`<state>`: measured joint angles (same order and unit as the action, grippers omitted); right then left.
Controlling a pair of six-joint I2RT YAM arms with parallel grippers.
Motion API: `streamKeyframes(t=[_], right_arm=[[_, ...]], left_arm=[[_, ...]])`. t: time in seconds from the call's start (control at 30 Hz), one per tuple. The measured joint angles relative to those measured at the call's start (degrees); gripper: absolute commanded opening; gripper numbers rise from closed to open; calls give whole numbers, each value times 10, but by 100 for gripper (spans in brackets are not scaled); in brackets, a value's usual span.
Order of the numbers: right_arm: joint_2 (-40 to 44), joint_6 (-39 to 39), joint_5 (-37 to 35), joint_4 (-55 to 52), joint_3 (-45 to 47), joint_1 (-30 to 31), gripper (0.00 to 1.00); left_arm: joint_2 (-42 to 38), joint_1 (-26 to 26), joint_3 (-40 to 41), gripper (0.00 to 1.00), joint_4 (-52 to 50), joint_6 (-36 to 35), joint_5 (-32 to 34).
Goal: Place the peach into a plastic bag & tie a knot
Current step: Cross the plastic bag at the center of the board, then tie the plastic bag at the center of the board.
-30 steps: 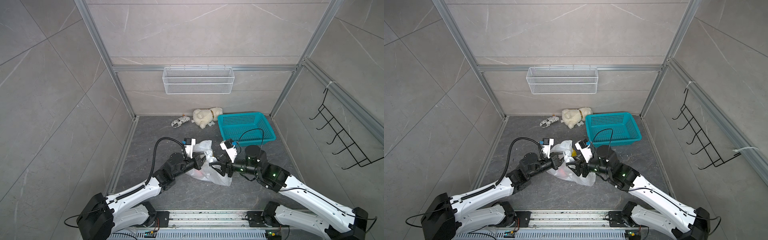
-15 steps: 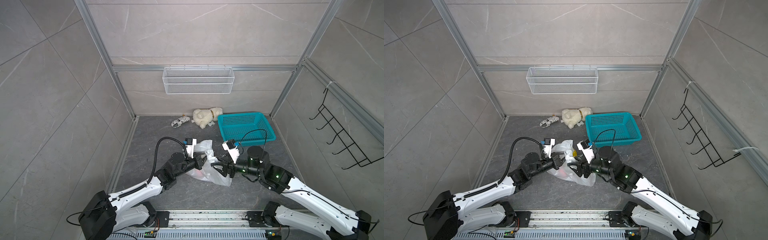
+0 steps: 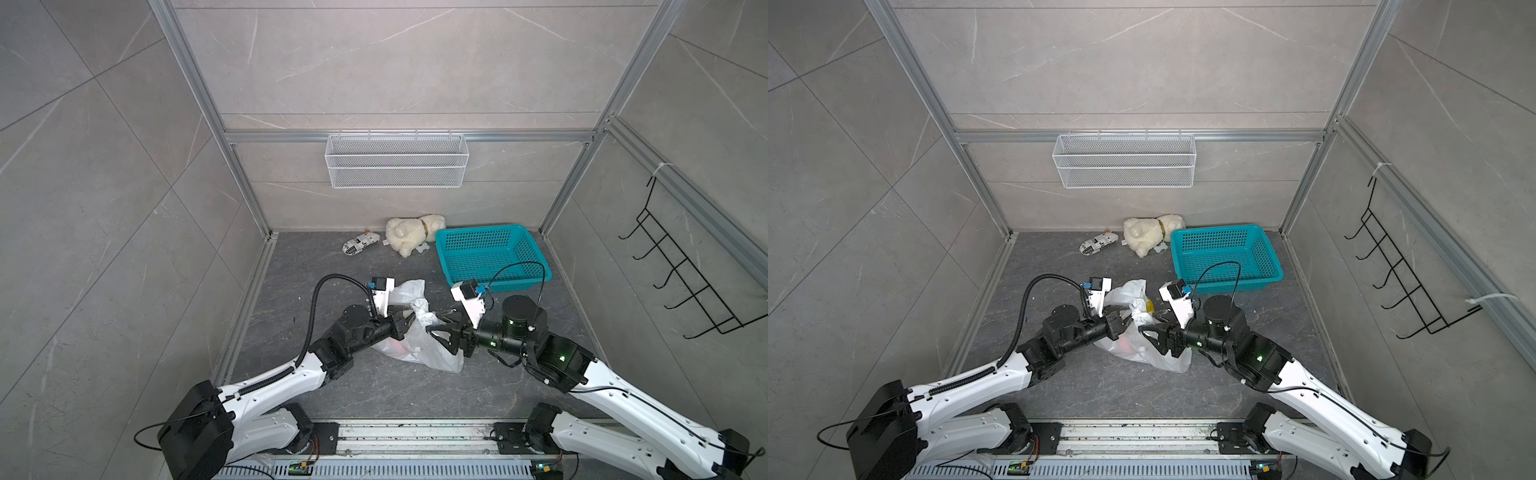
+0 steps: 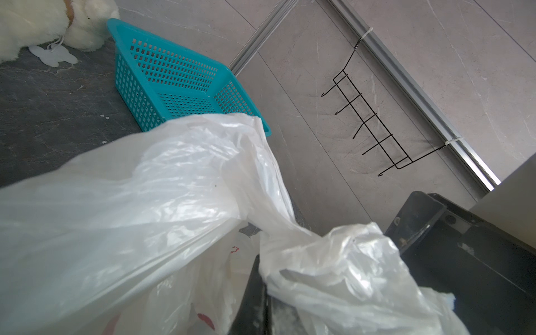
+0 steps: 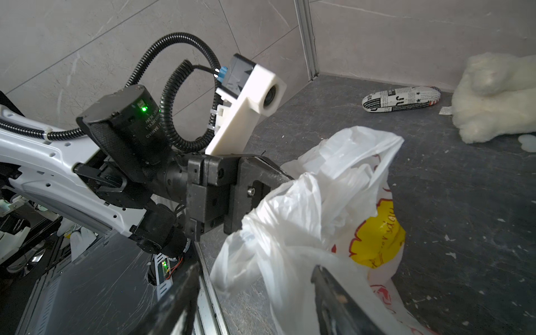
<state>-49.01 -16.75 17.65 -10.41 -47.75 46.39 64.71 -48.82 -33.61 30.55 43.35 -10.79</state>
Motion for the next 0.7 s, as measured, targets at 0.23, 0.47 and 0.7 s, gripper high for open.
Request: streamKeyframes(t=[0.23,0.47,0.7], right_arm=[[52,-5,-28,11,4,0,50],[31,-43,-151,-47,-37,-3,24],[-113,-106,-82,-120,-138,-122,17]], left_arm=[[0,0,0,0,0,0,-1],[0,0,0,0,0,0,-3],[0,0,0,0,0,0,-3]])
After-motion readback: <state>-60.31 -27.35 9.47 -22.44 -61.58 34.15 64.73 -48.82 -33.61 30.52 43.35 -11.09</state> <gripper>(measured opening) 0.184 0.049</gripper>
